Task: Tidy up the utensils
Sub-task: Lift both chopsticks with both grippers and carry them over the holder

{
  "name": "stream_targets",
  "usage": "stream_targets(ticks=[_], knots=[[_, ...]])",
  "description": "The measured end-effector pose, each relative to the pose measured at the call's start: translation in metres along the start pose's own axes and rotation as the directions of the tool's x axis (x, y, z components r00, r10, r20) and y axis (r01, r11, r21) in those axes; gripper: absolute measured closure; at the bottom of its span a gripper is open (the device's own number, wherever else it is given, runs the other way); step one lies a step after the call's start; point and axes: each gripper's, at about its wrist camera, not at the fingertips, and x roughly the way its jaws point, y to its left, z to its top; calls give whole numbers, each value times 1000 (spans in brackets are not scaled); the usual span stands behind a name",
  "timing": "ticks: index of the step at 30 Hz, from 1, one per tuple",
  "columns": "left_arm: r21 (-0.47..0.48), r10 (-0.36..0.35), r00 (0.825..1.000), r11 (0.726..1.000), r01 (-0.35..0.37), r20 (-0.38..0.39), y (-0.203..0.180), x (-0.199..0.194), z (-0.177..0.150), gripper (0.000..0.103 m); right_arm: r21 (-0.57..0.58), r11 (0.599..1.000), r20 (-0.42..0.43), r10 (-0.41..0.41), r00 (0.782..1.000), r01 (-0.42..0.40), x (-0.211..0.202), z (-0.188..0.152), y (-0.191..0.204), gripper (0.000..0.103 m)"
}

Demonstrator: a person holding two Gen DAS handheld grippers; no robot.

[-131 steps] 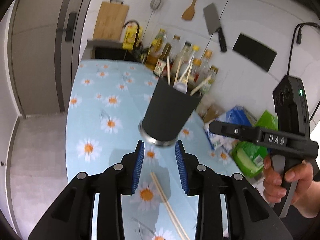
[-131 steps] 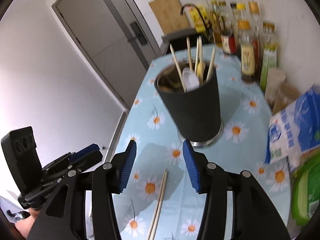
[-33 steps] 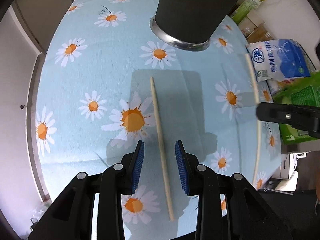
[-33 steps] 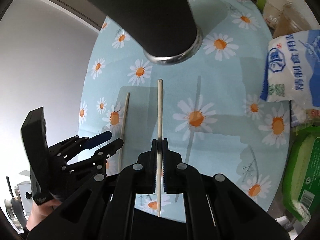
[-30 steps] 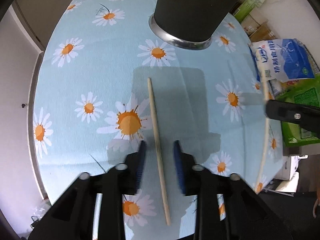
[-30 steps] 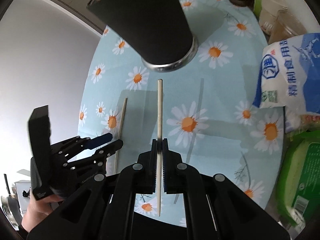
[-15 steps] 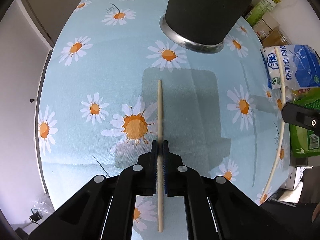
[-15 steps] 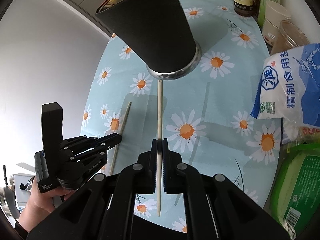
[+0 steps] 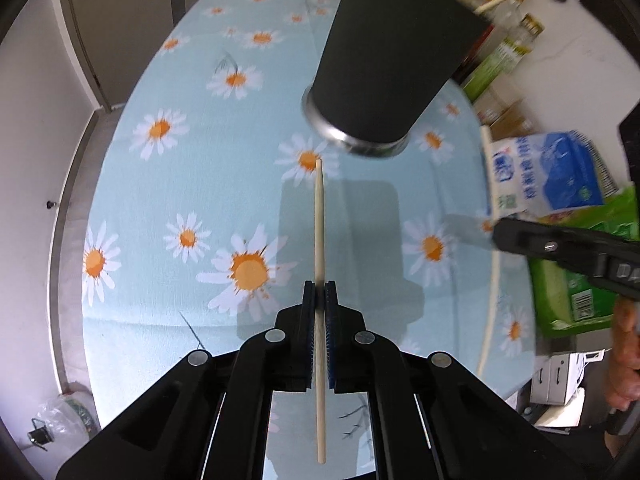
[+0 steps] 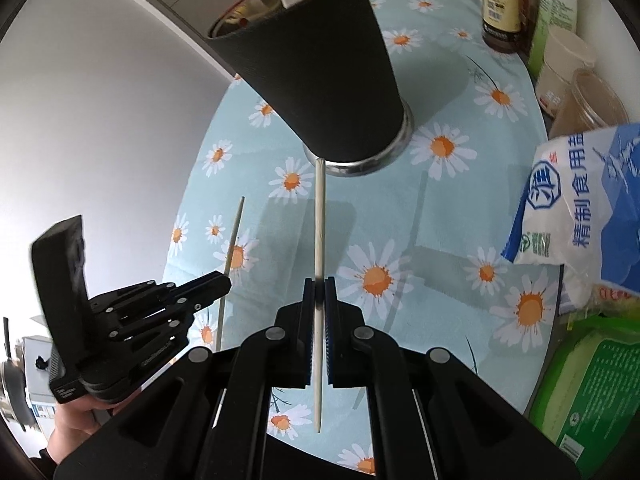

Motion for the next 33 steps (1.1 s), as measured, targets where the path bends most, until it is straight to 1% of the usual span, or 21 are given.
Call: stream_targets(ticks=[3, 7, 9, 12, 15, 17, 21, 24, 26, 27, 29, 30, 31, 32, 33], knots=[[-7, -25, 999, 1000, 25, 48, -4, -16, 3, 99, -23, 999, 26, 30, 999, -29, -5, 2, 4, 98], [3, -71, 990, 997, 72, 126, -16, -33, 18, 99, -53, 997, 79, 67, 995, -63, -17, 9, 10, 98], [16, -91, 982, 996, 89, 166, -22, -42, 28, 99, -72, 994, 112, 85, 990, -78, -26, 14, 12, 97], [50, -124, 964, 992, 115, 236, -29, -58, 40, 99, -98, 991, 177, 103, 979, -87, -40, 22, 15, 97], [67, -150, 949, 988, 137, 276, -33, -67, 52, 99, -109, 988, 237, 135, 962, -112, -52, 31, 15, 97], [88, -150, 939, 988, 129, 308, -35, -77, 61, 99, -116, 984, 274, 160, 948, -133, -60, 38, 14, 97], [107, -171, 916, 984, 141, 364, -35, -93, 76, 99, -131, 979, 354, 191, 916, -154, -77, 48, 14, 97], [125, -190, 889, 981, 151, 416, -36, -101, 88, 99, -137, 975, 413, 215, 885, -173, -87, 58, 14, 97], [129, -207, 872, 977, 167, 443, -35, -104, 94, 99, -143, 971, 465, 235, 854, -189, -96, 65, 14, 97], [135, -216, 860, 976, 173, 462, -36, -105, 98, 99, -140, 968, 483, 252, 839, -209, -100, 69, 13, 97], [151, -231, 833, 972, 178, 503, -38, -110, 104, 99, -134, 967, 516, 257, 817, -219, -107, 74, 12, 97], [169, -245, 809, 969, 182, 534, -39, -114, 108, 99, -134, 968, 536, 249, 807, -210, -111, 77, 12, 97], [182, -252, 796, 967, 181, 550, -41, -118, 111, 99, -139, 971, 562, 240, 791, -196, -116, 79, 13, 97], [189, -254, 789, 966, 177, 559, -43, -120, 113, 99, -144, 972, 581, 234, 780, -185, -119, 81, 14, 97], [199, -255, 775, 965, 169, 579, -45, -123, 117, 99, -145, 975, 598, 222, 770, -169, -123, 83, 14, 97]])
